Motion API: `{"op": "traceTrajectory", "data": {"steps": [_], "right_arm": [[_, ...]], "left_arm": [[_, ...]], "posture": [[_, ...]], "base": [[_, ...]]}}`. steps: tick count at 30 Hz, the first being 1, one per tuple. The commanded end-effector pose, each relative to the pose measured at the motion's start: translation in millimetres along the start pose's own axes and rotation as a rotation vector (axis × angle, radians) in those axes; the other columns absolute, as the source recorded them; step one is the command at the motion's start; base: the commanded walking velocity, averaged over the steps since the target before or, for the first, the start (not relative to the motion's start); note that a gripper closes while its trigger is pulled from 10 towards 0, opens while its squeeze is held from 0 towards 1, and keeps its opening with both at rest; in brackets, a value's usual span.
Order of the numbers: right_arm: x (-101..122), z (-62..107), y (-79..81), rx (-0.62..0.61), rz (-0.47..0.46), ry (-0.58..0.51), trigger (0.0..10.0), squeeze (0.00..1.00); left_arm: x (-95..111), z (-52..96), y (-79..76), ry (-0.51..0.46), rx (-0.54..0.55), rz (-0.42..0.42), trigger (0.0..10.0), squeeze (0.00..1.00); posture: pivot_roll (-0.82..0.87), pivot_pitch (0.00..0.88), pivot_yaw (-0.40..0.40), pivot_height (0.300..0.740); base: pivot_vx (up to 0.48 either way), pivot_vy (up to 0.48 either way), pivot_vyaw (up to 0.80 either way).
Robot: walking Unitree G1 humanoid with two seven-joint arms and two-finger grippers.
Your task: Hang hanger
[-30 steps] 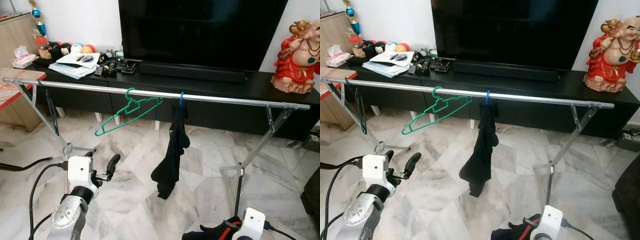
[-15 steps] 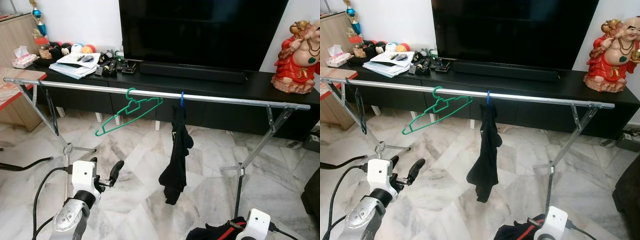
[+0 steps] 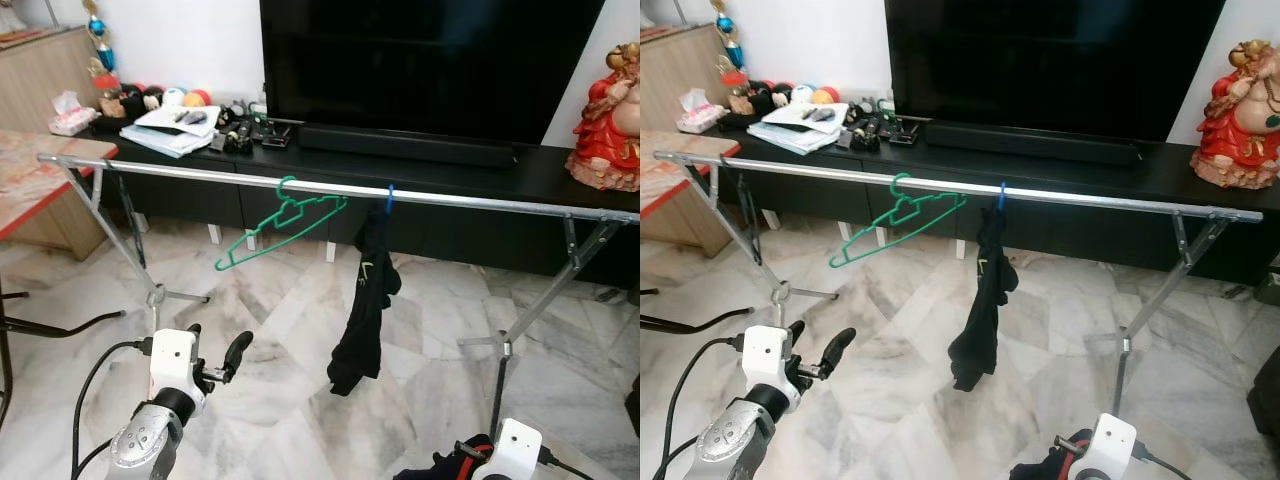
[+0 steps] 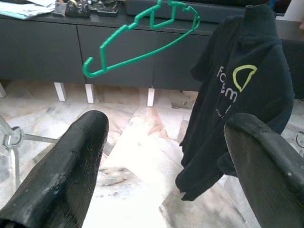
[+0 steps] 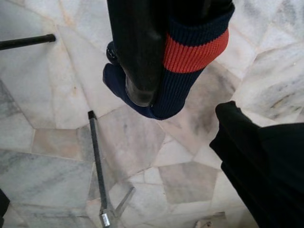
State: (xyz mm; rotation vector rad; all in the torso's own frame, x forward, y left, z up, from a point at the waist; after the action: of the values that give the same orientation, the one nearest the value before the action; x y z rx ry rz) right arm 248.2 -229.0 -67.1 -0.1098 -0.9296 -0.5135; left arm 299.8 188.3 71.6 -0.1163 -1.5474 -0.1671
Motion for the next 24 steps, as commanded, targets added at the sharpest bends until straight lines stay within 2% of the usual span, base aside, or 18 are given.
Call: {"op": "traceTrajectory", "data": {"steps": [1,24], "right_arm": [[-1.6,0.6,-1.2,-0.008,-0.002,0.001,10.0,0.0],[5.2,-1.1,2.1,-0.011,-0.025,-0.022,10.0,0.0]], "left_arm": [[-1.7,-0.4,0.6,0.001,-0.008,0.0,10.0,0.0],[-2.6,-1.2,2.7,-0.004,0.003,0.005,10.0,0.0]], "posture": [[0.09,0.001,0.018,0.74],[0.1,0.029,0.016,0.74]], "base": [[0.0,0.255,0.0],[0.0,0.258,0.0]]}}
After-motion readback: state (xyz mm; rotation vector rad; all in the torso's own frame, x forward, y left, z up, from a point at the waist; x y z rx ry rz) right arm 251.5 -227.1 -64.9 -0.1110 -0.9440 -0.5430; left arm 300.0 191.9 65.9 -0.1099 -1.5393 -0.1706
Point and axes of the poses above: a point about 5 cm out from each wrist's last joint towards the gripper, its own z axis pointing back from the gripper into the wrist, its own x axis along the axis of the wrist's last joint, y = z × x, the point moved 3 cm from there along -z, pointing out of the wrist towards the gripper, and after that the axes turned 4 degrees about -z, right-handed, at the moved point
